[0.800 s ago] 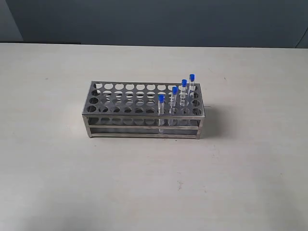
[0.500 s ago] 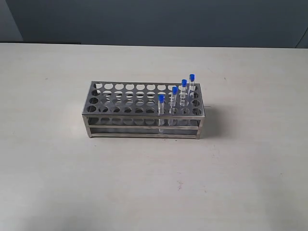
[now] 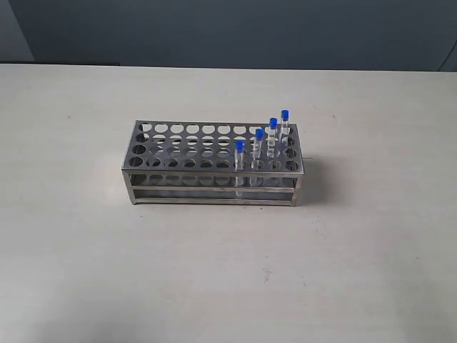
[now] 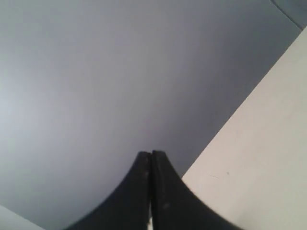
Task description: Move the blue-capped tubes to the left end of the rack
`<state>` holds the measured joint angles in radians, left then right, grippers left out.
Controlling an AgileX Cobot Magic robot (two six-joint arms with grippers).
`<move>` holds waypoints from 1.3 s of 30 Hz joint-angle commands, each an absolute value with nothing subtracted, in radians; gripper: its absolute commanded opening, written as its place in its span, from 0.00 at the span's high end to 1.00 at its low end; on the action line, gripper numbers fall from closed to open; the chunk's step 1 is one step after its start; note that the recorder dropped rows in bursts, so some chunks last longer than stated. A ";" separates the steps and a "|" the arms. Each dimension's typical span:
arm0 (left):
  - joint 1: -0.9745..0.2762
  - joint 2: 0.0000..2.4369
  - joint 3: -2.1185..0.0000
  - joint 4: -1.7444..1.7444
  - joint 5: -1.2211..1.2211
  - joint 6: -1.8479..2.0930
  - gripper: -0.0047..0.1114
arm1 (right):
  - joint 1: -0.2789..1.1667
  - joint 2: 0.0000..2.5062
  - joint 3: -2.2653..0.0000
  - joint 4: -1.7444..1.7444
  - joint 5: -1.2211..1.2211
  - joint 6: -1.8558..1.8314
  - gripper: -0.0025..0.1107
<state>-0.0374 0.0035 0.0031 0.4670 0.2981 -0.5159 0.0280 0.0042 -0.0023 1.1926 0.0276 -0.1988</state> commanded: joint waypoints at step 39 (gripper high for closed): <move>-0.044 0.000 0.000 0.466 0.290 -0.516 0.95 | 0.759 1.759 -1.424 0.201 0.800 -0.215 0.63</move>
